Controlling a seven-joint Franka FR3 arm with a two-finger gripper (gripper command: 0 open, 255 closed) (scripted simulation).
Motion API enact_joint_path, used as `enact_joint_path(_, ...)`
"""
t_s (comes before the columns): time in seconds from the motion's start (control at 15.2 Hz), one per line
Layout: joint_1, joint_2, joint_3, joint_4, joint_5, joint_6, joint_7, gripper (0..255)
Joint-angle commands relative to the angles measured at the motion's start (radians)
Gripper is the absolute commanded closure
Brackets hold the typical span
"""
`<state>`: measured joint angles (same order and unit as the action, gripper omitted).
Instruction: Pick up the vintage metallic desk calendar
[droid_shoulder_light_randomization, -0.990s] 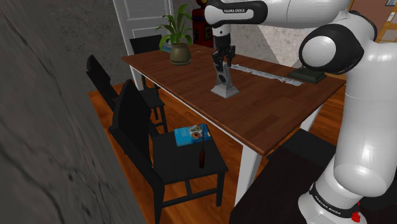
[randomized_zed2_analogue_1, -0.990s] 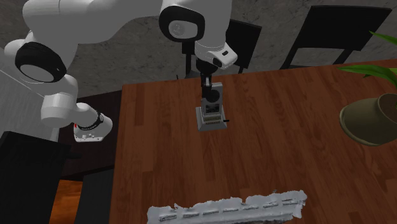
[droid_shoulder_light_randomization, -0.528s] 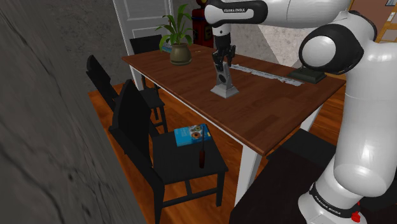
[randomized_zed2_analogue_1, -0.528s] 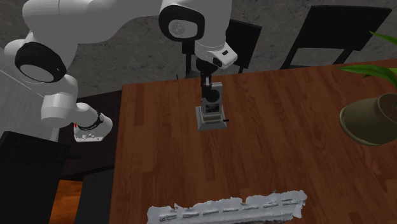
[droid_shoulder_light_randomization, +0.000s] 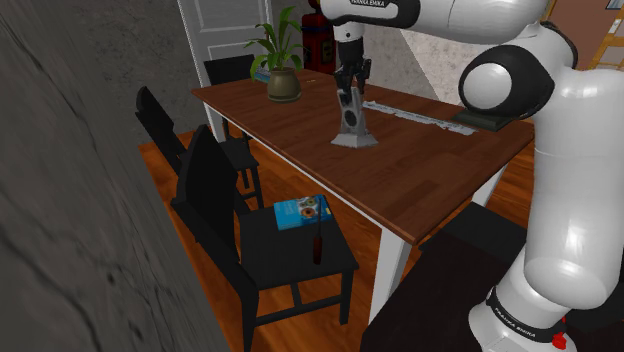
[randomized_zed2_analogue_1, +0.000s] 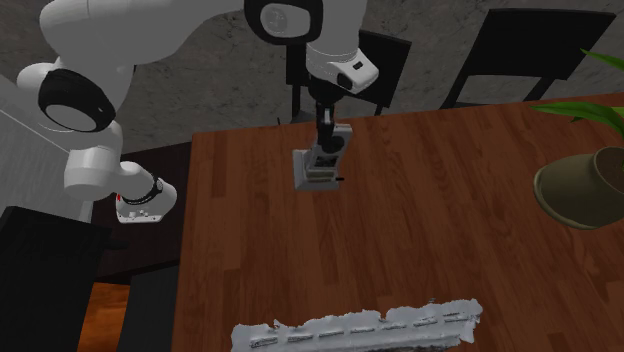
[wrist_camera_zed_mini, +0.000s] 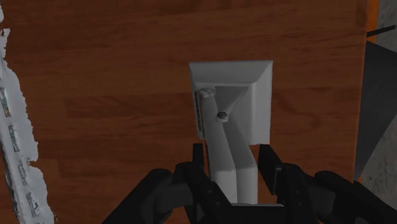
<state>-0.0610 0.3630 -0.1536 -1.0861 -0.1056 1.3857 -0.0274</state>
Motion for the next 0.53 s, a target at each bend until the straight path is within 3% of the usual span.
enact_joint_path(0.0,-0.003,0.019,-0.001,0.063,0.002,-0.042,-0.006,255)
enact_joint_path(0.33,-0.015,0.097,-0.003,0.258,0.011,-0.159,-0.025,255)
enact_joint_path(0.46,-0.015,0.100,-0.003,0.266,0.011,-0.163,-0.026,255)
